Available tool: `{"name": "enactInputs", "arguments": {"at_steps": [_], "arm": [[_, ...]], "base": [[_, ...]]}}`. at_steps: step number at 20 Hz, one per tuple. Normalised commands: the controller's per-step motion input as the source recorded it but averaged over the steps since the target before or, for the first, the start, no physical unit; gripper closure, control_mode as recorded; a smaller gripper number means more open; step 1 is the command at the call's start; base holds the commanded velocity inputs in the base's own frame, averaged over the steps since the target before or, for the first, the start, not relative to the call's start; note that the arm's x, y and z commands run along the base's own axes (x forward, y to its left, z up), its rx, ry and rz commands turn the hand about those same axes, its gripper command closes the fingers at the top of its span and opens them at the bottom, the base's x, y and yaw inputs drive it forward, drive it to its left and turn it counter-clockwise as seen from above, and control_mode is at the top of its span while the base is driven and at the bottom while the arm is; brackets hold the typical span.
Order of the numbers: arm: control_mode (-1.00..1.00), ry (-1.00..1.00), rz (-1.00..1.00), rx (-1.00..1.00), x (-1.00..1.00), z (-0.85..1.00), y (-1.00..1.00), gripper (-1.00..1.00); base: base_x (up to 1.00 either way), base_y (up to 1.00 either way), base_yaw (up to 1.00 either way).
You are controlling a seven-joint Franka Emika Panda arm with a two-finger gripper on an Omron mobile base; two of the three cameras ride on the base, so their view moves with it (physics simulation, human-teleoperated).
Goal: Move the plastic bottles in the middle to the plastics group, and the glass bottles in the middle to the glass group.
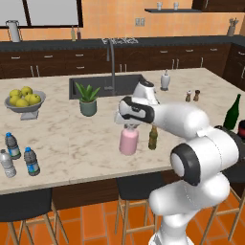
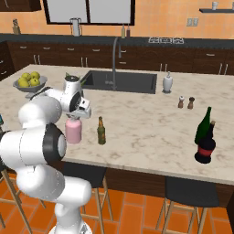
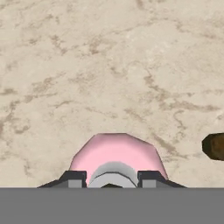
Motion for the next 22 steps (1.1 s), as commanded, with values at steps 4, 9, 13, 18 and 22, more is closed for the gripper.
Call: {"name": "enactInputs", "arguments": {"at_steps": [4,9,13,18,22], "arm": [[-1.0,0.0,0.05,0.0,-0.81,0.4,0.0,1.0],[-1.0,-0.06,0.12,-0.18,-0.59,0.27,-0.32,1.0],[-1.0,-0.13,0.09,-0.26,-0.29,0.13,-0.71,1.0],[-1.0,-0.01,0.02,-0.17,-0.19,0.1,-0.82,1.0],[-1.0,0.0,0.0,-0.08,-0.08,0.05,-0.91,1.0]], "base": [[0.0,0.0,0.0],[0.0,0.0,0.0],[0.0,0.0,0.0],[0.0,0.0,0.0],[0.0,0.0,0.0]]}}
